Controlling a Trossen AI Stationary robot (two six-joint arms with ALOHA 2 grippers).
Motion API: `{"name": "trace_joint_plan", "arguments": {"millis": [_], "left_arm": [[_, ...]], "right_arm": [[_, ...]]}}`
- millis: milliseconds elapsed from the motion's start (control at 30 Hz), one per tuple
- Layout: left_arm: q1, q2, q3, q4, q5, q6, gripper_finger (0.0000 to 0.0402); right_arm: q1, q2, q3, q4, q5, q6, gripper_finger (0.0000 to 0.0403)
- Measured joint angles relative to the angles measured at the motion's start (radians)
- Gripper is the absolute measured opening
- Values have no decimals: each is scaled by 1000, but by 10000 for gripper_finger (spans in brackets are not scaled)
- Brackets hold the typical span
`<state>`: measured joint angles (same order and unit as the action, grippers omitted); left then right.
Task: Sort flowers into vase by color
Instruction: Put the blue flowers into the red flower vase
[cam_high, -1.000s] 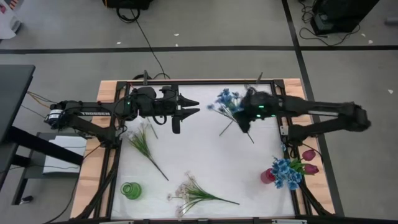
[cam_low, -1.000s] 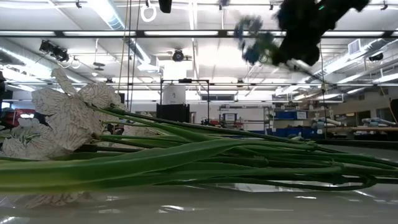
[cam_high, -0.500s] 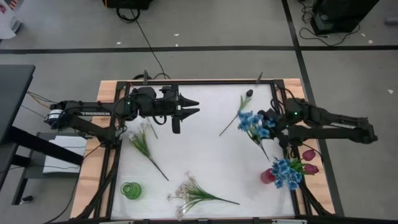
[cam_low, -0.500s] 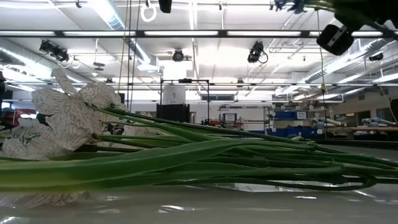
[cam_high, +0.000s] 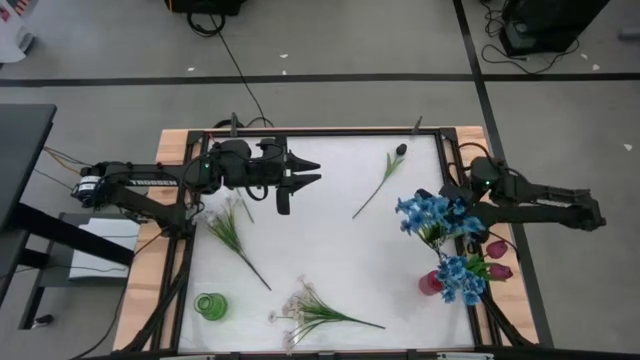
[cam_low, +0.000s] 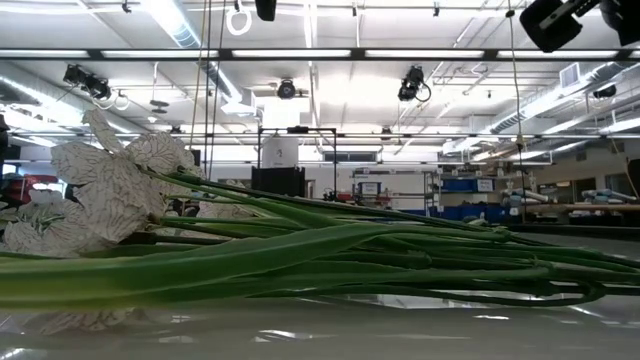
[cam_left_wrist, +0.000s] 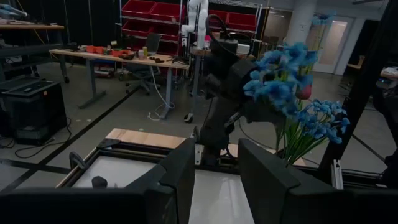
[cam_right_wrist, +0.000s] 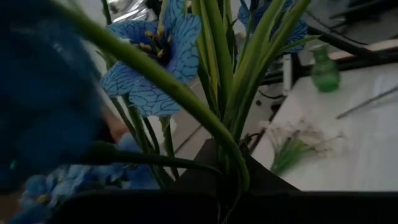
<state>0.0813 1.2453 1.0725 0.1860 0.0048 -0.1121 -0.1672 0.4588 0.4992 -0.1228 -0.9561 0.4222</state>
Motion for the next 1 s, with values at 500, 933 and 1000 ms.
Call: {"name": "trace_joint_plan", "arguments": {"millis": [500,933,1000], "left_arm": [[0,0,0,0,0,0,126],[0,0,0,0,0,0,126],[0,0,0,0,0,0,126]], "right_arm": [[155,166,0,185,-33,-75,11],[208,196,0,223,-36,-72,11],[212,201,0,213,-37,-103,11]]}}
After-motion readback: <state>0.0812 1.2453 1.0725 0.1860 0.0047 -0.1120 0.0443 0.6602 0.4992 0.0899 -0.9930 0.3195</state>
